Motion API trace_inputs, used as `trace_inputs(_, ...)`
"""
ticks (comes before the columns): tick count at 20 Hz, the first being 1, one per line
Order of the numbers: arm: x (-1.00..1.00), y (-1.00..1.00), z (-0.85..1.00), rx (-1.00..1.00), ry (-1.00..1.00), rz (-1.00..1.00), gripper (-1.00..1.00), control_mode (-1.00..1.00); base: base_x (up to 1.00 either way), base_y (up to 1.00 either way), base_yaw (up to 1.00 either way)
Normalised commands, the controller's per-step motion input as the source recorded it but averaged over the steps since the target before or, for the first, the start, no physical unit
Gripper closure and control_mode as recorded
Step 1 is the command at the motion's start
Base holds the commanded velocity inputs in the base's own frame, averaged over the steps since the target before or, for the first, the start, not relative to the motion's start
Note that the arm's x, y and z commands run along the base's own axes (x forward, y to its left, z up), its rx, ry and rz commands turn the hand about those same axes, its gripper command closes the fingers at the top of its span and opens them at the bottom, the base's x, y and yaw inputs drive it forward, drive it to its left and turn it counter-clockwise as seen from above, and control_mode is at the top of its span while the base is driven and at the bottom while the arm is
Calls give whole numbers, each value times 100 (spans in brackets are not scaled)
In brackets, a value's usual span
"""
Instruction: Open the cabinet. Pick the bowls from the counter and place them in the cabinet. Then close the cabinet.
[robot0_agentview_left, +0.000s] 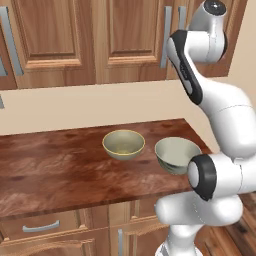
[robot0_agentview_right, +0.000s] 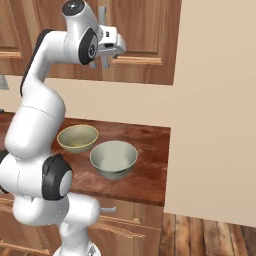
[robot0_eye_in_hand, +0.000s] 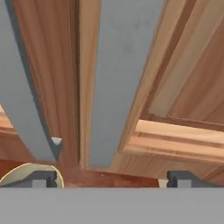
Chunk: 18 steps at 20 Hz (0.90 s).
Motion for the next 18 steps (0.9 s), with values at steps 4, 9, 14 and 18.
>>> trace_inputs(4, 47, 0, 0, -1, -2, 0, -100, -100, 0, 0, 0)
trace_inputs(9, 34, 0, 0, -1, -3, 0, -100, -100, 0, 0, 0)
trace_inputs(14, 23, 0, -14, 0, -10, 0, -100, -100, 0, 0, 0)
trace_inputs(18, 13, 13, -30, 0, -24, 0, -100, -100, 0, 0, 0)
